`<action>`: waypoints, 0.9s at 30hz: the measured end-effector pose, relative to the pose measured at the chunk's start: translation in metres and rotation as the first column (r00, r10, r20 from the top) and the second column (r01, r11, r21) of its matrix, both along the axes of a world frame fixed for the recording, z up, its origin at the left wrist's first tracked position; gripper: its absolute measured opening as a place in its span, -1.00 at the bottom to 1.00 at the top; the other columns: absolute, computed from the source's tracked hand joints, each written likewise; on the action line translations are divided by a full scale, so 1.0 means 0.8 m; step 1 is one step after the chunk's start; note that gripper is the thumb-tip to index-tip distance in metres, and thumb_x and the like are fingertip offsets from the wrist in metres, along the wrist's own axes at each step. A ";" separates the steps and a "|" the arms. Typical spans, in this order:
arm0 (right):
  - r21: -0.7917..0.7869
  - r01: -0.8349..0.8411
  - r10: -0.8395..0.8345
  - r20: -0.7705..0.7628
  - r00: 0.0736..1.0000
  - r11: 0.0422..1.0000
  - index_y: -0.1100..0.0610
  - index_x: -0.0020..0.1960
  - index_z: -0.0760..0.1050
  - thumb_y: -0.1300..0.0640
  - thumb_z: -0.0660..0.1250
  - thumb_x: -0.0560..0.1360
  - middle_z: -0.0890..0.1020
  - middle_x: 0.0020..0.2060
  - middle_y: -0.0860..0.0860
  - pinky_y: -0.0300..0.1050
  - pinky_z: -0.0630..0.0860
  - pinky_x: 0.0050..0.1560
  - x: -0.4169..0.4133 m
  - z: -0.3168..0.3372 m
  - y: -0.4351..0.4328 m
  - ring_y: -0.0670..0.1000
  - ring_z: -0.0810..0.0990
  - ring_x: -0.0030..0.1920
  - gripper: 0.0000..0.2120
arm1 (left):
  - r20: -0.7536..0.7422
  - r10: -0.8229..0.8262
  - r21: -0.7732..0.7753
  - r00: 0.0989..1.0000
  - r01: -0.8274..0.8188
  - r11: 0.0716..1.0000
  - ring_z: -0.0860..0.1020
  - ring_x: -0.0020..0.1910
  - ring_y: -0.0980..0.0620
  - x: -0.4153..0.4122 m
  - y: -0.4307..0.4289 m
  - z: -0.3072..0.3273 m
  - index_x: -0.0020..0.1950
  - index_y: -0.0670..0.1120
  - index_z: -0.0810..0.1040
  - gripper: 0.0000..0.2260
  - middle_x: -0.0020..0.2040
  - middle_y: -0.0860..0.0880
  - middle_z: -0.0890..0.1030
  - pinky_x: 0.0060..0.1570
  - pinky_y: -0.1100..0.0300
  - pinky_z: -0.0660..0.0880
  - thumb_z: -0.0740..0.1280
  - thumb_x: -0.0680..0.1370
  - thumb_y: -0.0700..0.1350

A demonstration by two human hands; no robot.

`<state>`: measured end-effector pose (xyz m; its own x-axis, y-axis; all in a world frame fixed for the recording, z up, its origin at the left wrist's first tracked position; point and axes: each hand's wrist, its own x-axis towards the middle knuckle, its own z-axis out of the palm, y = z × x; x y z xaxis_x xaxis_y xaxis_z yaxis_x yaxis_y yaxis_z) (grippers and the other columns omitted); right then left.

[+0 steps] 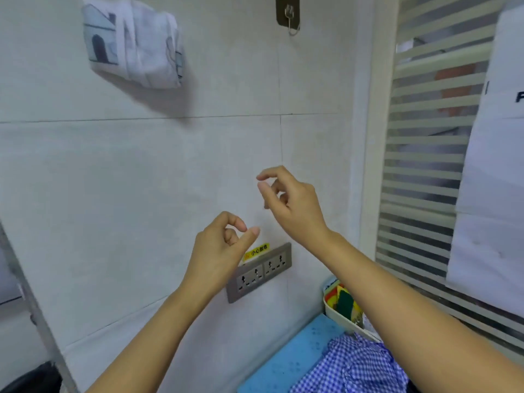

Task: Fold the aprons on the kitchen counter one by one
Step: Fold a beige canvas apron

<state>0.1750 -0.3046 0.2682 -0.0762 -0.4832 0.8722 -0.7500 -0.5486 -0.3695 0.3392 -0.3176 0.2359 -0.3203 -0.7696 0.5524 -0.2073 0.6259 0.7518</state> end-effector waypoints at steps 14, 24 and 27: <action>0.815 0.497 -0.824 -0.043 0.565 0.298 0.08 0.18 0.44 -0.05 0.35 0.51 0.57 -0.01 0.03 -0.08 0.46 -0.10 -0.223 -0.335 0.315 0.06 0.57 0.00 -0.68 | 0.345 -0.564 0.380 0.750 0.438 0.815 0.53 -0.28 0.05 -0.195 0.087 -0.236 -0.05 0.01 0.40 -0.82 -0.29 0.05 0.51 -0.20 0.13 0.46 0.39 0.52 -0.01; 0.902 0.215 -0.864 -0.423 0.272 -0.374 -0.02 0.49 0.14 -0.29 0.43 0.33 0.13 0.50 0.18 0.24 0.09 0.46 -0.262 -0.508 0.602 0.29 0.08 0.49 -0.12 | 0.554 -0.761 0.595 0.337 0.479 0.645 0.45 0.09 0.10 -0.327 0.241 -0.382 0.26 -0.08 0.42 -0.63 0.14 0.03 0.47 0.08 0.25 0.43 0.40 0.48 -0.10; 0.882 0.152 -0.820 -0.470 0.327 -0.445 -0.17 0.53 0.00 -0.35 0.37 0.34 -0.07 0.54 0.14 0.39 0.00 0.41 -0.261 -0.523 0.653 0.35 -0.12 0.50 -0.09 | 0.634 -0.746 0.593 0.202 0.493 0.637 0.40 0.25 0.06 -0.357 0.282 -0.422 0.36 -0.05 0.37 -0.52 0.32 0.00 0.43 0.14 0.27 0.33 0.41 0.47 -0.08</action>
<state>-0.0335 0.2174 -0.1504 -0.9117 -0.0365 -0.4092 0.0158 0.9922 -0.1238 0.0533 -0.0918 -0.1018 -0.9113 -0.1447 -0.3854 -0.3700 0.6982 0.6128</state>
